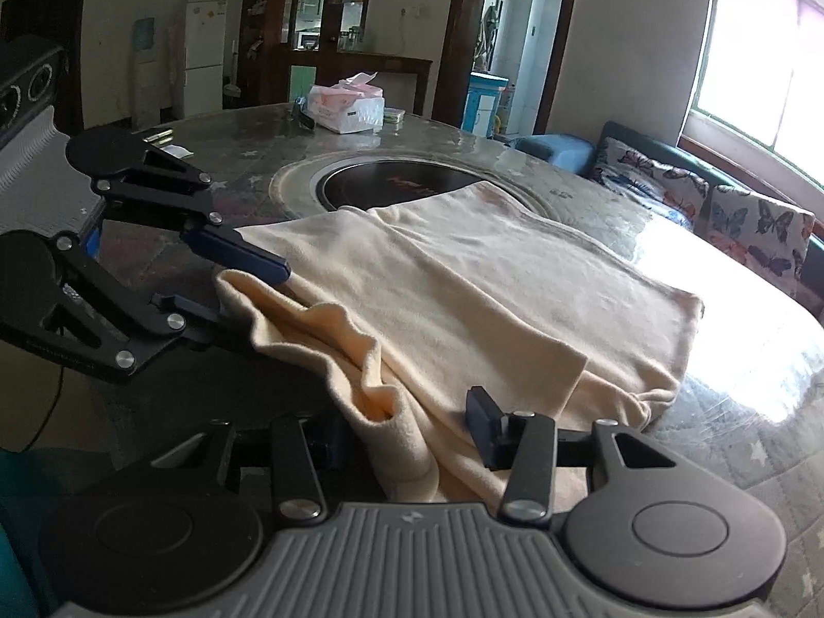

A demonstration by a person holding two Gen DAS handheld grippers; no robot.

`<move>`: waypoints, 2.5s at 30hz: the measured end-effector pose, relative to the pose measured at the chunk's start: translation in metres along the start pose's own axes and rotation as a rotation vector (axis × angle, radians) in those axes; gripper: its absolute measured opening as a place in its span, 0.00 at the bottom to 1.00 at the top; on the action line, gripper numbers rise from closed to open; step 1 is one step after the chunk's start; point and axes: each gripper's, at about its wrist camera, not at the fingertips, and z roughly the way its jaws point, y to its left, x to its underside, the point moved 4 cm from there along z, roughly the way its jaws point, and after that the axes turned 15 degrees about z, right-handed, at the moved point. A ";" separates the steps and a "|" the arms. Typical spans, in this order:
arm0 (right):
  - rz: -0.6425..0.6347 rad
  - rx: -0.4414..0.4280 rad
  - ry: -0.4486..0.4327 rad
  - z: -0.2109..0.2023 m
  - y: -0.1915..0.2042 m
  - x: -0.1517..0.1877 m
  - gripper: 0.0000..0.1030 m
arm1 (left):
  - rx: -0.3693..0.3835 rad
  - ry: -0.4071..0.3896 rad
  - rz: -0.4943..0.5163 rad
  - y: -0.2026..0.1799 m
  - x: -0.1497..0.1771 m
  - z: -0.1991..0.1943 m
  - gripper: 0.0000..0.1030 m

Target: Fold clothes

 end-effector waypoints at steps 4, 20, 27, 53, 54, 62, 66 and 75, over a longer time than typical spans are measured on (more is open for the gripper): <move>-0.016 0.010 0.003 -0.003 0.002 0.002 0.45 | 0.006 0.002 0.013 -0.003 0.000 0.003 0.39; 0.075 -0.037 -0.031 -0.015 0.001 -0.006 0.09 | -0.033 -0.025 0.006 0.002 -0.005 0.004 0.20; 0.133 -0.057 -0.063 -0.028 -0.004 -0.023 0.09 | -0.104 -0.004 0.025 0.000 0.008 -0.004 0.35; 0.135 -0.044 -0.054 -0.024 0.002 -0.027 0.09 | -0.362 0.046 0.030 0.005 0.031 -0.017 0.46; 0.136 -0.044 -0.055 -0.024 0.002 -0.027 0.09 | -0.370 0.046 0.037 0.004 0.030 -0.017 0.46; 0.135 -0.043 -0.057 -0.024 0.002 -0.026 0.09 | -0.403 0.048 0.081 0.006 0.031 -0.014 0.55; 0.128 -0.039 -0.066 -0.025 0.003 -0.026 0.09 | -0.359 0.049 0.133 0.001 0.031 -0.007 0.17; 0.110 -0.060 -0.098 -0.048 0.009 -0.026 0.07 | -0.261 -0.010 0.110 0.002 0.016 -0.034 0.10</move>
